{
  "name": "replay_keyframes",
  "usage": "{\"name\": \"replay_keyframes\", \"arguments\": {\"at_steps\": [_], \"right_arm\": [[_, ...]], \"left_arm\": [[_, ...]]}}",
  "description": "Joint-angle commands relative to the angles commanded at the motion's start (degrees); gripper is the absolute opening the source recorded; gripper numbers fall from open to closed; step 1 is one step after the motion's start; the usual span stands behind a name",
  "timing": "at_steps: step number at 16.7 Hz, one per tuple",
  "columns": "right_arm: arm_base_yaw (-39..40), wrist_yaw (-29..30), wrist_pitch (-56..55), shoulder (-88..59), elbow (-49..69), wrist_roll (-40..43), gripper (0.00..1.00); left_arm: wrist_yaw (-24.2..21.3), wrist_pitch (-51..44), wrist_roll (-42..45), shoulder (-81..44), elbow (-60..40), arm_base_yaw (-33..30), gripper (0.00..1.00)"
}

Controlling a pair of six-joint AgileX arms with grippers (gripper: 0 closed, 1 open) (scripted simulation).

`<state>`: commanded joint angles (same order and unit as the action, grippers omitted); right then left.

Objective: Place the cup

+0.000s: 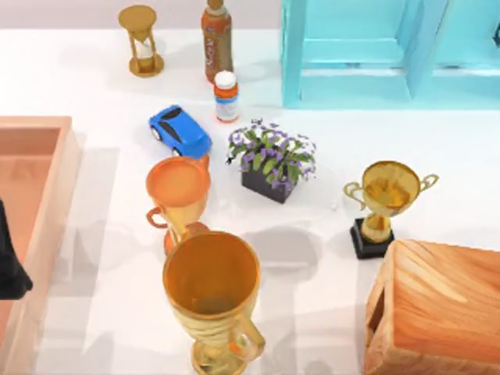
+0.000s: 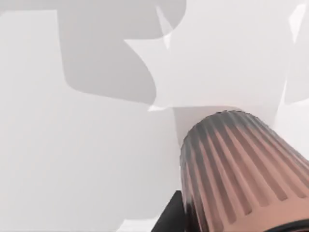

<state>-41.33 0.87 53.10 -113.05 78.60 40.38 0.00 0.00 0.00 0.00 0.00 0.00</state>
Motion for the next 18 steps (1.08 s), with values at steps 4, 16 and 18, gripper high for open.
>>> {"name": "replay_keyframes", "arguments": {"at_steps": [4, 16, 18], "right_arm": [[0.0, 0.0, 0.0, 0.0, 0.0, 0.0, 0.15], [0.0, 0.0, 0.0, 0.0, 0.0, 0.0, 1.0], [0.0, 0.0, 0.0, 0.0, 0.0, 0.0, 1.0]], "left_arm": [[0.0, 0.0, 0.0, 0.0, 0.0, 0.0, 1.0], [0.0, 0.0, 0.0, 0.0, 0.0, 0.0, 1.0], [0.0, 0.0, 0.0, 0.0, 0.0, 0.0, 1.0]]}}
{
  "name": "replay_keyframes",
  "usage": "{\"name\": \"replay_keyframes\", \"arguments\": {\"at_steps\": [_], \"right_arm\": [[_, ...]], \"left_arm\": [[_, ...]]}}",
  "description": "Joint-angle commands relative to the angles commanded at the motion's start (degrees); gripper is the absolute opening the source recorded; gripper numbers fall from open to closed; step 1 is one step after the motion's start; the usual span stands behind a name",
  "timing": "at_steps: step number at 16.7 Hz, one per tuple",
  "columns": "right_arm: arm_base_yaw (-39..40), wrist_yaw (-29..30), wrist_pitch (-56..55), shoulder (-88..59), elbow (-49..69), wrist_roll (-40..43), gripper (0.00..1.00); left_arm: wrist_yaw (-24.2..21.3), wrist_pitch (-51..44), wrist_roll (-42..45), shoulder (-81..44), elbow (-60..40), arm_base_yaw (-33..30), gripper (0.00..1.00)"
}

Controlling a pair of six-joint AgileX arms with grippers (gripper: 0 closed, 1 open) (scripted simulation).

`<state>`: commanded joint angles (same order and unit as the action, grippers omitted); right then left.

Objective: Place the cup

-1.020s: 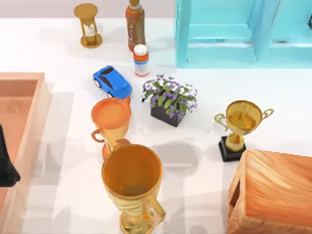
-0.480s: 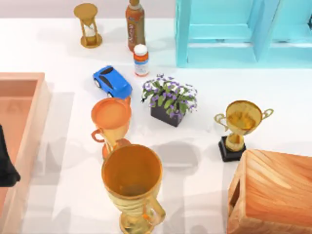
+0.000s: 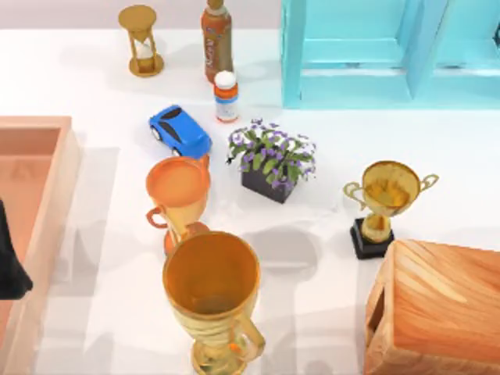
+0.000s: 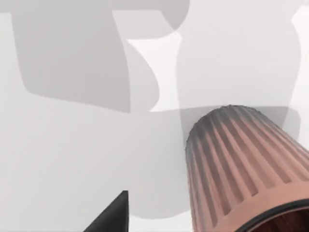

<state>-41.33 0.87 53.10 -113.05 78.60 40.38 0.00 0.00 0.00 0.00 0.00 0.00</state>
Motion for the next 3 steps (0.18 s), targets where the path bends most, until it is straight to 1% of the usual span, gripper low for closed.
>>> {"name": "replay_keyframes", "arguments": {"at_steps": [3], "right_arm": [[0.0, 0.0, 0.0, 0.0, 0.0, 0.0, 1.0]], "left_arm": [[0.0, 0.0, 0.0, 0.0, 0.0, 0.0, 1.0]]}}
